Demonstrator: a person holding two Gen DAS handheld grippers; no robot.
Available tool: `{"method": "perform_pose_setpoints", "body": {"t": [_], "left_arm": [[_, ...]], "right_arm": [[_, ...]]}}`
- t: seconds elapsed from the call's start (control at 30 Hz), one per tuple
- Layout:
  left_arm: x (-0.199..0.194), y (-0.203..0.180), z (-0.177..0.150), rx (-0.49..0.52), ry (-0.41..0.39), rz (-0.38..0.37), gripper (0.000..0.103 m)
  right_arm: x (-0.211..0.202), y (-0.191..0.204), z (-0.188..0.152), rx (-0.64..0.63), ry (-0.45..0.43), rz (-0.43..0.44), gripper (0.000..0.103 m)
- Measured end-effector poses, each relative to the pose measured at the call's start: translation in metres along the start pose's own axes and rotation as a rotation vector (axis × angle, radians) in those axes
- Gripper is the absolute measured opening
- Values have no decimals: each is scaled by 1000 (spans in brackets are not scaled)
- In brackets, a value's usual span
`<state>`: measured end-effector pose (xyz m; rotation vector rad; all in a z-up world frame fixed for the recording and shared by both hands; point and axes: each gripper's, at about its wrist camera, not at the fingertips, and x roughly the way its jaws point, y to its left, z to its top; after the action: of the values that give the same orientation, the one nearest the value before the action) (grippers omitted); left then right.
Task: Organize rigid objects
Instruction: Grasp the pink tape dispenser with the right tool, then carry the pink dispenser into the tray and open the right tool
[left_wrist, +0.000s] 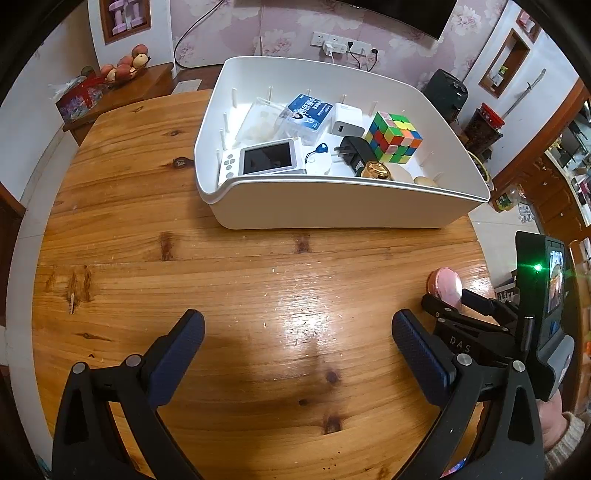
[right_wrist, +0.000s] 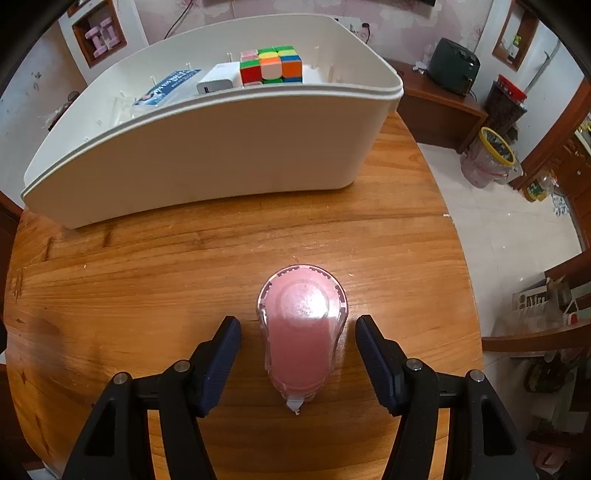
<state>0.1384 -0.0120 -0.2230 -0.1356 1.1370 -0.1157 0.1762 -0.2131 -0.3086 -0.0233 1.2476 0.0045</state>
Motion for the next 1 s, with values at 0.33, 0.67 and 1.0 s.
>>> {"method": "perform_pose_setpoints", "body": {"t": [0.33, 0.67, 1.0], "left_arm": [[6, 2, 1, -7, 22, 37, 101], [-10, 10, 7, -32, -7, 53, 101], [-50, 24, 27, -69, -75, 95, 101]], "right_arm": [[-4, 5, -2, -24, -6, 4, 48], [-28, 17, -2, -39, -25, 30, 48], [-89, 37, 18, -77, -111, 54, 48]]}}
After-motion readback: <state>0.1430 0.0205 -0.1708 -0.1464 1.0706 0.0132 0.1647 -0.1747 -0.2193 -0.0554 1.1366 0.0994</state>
